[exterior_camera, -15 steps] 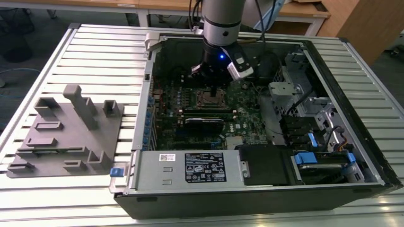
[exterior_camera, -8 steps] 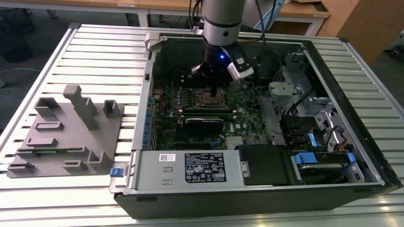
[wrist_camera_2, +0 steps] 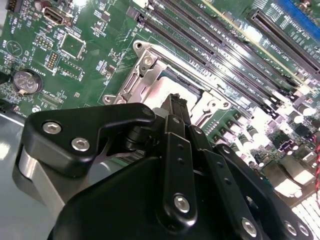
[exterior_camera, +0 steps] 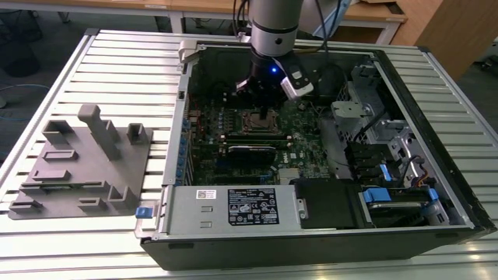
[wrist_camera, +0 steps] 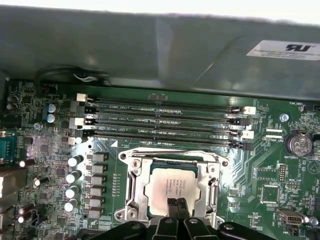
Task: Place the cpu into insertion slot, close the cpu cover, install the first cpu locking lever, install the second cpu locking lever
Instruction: 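Install the second cpu locking lever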
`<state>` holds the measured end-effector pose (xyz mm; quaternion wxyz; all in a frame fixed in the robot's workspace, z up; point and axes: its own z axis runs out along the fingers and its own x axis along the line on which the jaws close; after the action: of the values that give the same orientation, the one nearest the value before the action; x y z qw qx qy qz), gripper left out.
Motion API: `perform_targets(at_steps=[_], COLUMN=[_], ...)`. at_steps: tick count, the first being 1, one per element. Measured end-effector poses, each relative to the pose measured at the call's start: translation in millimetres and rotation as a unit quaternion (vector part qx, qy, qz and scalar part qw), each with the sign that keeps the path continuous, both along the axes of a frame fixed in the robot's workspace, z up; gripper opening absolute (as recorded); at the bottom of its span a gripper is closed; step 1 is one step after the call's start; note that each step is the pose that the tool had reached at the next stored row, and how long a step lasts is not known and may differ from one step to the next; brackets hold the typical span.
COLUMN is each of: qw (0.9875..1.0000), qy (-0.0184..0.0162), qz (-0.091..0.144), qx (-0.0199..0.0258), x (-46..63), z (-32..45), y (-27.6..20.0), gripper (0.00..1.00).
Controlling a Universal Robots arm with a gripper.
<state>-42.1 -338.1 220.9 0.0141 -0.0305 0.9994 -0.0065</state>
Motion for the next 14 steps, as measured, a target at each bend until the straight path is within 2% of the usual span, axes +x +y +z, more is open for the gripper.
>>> perform_targets(at_steps=[6,14], qw=[1.0,1.0], qy=[0.0,0.0], qz=[0.0,0.0], qx=[0.0002,0.0002], x=[0.0,0.0], z=[9.3,10.3], y=[0.0,0.0], gripper=[0.11,0.11])
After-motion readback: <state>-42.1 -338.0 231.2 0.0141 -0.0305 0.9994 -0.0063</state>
